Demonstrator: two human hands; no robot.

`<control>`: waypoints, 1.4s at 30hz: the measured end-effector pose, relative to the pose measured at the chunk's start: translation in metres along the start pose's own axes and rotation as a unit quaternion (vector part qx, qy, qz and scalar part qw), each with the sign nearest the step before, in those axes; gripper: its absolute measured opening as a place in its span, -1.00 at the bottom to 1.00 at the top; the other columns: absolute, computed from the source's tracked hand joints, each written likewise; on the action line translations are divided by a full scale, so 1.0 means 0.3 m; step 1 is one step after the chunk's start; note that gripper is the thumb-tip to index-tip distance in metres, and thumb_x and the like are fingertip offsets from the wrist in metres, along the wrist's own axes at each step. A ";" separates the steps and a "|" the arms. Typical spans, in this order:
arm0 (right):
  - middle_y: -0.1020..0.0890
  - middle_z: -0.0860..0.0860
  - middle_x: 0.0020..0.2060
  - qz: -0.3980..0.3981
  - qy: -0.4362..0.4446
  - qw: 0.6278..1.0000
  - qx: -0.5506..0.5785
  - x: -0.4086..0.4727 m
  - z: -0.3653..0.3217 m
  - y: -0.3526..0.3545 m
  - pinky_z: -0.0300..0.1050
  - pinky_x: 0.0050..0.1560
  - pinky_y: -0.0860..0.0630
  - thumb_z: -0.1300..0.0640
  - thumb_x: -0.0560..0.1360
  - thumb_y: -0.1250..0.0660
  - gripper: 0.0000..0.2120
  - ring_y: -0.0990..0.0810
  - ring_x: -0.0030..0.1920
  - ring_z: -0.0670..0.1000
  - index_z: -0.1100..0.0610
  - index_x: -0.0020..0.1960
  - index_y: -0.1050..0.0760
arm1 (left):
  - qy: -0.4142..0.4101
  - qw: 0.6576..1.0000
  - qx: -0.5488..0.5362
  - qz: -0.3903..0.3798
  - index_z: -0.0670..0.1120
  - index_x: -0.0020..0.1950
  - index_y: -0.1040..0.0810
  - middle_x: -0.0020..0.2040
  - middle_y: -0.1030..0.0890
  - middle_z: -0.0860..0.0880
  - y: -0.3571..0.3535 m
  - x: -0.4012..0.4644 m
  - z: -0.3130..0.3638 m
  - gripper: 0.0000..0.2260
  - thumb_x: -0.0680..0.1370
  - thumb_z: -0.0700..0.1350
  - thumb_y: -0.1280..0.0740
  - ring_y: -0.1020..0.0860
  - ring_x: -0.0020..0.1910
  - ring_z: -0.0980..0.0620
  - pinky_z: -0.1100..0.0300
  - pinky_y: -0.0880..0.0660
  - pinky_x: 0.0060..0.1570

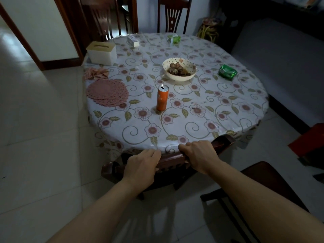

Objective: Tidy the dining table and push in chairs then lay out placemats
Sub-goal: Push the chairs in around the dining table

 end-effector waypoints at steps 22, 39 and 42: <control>-0.60 -0.03 -0.38 -0.004 0.011 0.999 -0.036 -0.104 0.031 -0.044 -0.18 -0.45 -0.19 0.13 0.31 -0.44 -0.83 -0.58 -0.43 0.07 0.03 -0.15 -0.50 | -0.024 1.000 0.019 -0.006 -0.05 -0.17 -0.50 -0.24 -0.55 0.02 -0.006 -0.011 0.101 -0.57 0.08 -0.04 -0.59 -0.54 -0.35 0.03 0.22 -0.38 -0.56; -0.49 -0.05 -0.54 0.080 -0.029 0.995 -0.045 -0.075 0.202 -0.058 -0.26 -0.46 -0.13 0.11 0.04 -0.61 -0.65 -0.46 -0.58 0.02 0.05 -0.30 -0.49 | 0.006 0.999 0.013 -0.028 -0.05 -0.17 -0.49 -0.28 -0.52 0.00 -0.046 0.150 0.175 -0.58 0.09 -0.08 -0.61 -0.50 -0.40 0.03 0.18 -0.37 -0.57; -0.50 -0.04 -0.52 0.100 -0.028 0.994 -0.027 -0.039 0.217 -0.048 -0.26 -0.43 -0.15 0.11 0.05 -0.60 -0.66 -0.47 -0.56 0.04 0.06 -0.29 -0.49 | 0.010 0.999 0.010 -0.029 -0.08 -0.17 -0.48 -0.28 -0.53 -0.04 -0.041 0.180 0.149 -0.57 0.11 -0.10 -0.61 -0.50 -0.39 -0.01 0.17 -0.37 -0.55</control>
Point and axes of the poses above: each hand's wrist, its own x-axis towards the middle knuckle, its own y-axis out of the back of the hand, z = x × y, the point moved 2 cm from there along x, towards the middle knuckle
